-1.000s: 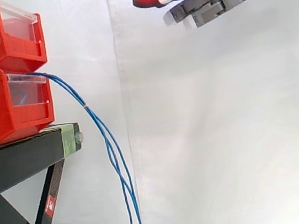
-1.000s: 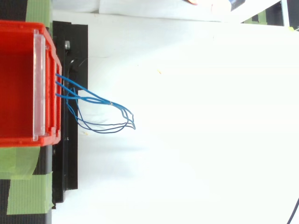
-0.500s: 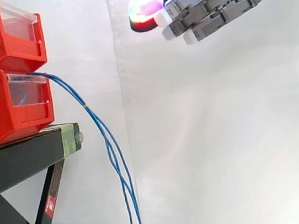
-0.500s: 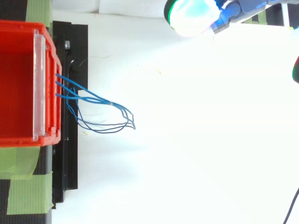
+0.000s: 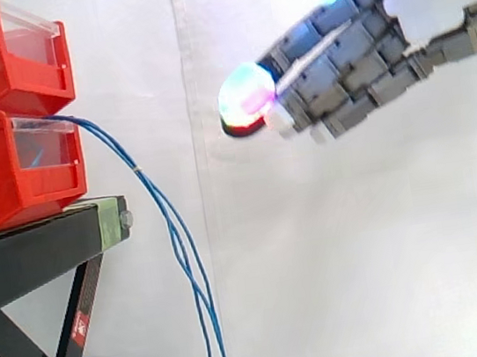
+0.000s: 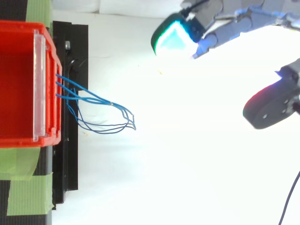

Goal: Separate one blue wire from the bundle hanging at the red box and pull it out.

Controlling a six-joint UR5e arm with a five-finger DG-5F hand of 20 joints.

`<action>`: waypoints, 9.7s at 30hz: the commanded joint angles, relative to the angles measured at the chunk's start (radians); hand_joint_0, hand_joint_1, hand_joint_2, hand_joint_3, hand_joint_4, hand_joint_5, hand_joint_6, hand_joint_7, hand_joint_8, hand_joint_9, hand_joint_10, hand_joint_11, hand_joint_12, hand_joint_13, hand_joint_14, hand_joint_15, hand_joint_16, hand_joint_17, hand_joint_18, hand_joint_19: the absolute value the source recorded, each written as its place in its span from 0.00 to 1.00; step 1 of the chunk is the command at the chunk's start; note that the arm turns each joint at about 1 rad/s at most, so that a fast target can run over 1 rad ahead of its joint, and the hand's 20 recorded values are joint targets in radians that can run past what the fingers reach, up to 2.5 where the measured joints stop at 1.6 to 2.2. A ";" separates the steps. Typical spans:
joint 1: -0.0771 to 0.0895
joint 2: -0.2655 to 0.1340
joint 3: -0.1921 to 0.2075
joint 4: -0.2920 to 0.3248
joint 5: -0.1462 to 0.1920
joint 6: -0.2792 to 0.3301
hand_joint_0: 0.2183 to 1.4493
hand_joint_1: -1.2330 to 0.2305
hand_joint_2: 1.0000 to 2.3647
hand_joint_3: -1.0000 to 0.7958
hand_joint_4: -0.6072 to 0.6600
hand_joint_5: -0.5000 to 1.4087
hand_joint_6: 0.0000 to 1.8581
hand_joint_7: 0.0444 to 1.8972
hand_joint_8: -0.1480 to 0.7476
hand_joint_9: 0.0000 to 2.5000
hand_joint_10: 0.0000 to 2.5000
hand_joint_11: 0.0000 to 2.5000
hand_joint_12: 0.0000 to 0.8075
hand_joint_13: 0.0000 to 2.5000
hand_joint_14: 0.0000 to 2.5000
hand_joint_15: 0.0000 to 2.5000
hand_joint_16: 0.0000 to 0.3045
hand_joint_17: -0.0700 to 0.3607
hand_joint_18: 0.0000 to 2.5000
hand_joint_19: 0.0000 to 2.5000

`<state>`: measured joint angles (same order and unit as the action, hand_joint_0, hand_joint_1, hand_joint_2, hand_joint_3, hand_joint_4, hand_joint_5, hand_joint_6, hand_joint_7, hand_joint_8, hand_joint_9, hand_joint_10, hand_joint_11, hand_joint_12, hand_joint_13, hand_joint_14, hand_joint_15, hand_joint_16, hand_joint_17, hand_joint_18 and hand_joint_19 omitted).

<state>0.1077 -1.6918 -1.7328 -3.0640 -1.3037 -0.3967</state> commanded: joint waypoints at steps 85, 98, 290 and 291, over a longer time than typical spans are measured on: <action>0.102 -0.324 -0.129 0.852 0.196 -0.145 0.31 0.34 0.00 0.28 0.74 0.18 0.27 0.56 0.44 0.07 0.00 0.00 0.39 0.00 0.00 0.02 0.18 0.45 0.00 0.05; 0.102 -0.324 -0.103 0.846 0.196 -0.145 0.31 0.34 0.00 0.28 0.69 0.19 0.28 0.66 0.45 0.09 0.00 0.02 0.39 0.00 0.00 0.03 0.18 0.45 0.00 0.06; 0.109 -0.324 -0.080 0.840 0.196 -0.145 0.31 0.40 0.02 0.60 0.64 0.20 0.35 0.69 0.52 0.38 0.01 0.28 0.44 0.20 0.00 0.11 0.15 0.40 0.17 0.18; 0.109 -0.324 -0.077 0.840 0.196 -0.143 0.31 0.40 0.02 0.61 0.64 0.20 0.35 0.69 0.52 0.39 0.01 0.28 0.44 0.20 0.00 0.11 0.15 0.40 0.17 0.18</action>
<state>0.2161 -2.0157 -1.8132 -2.2243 -1.1079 -0.5447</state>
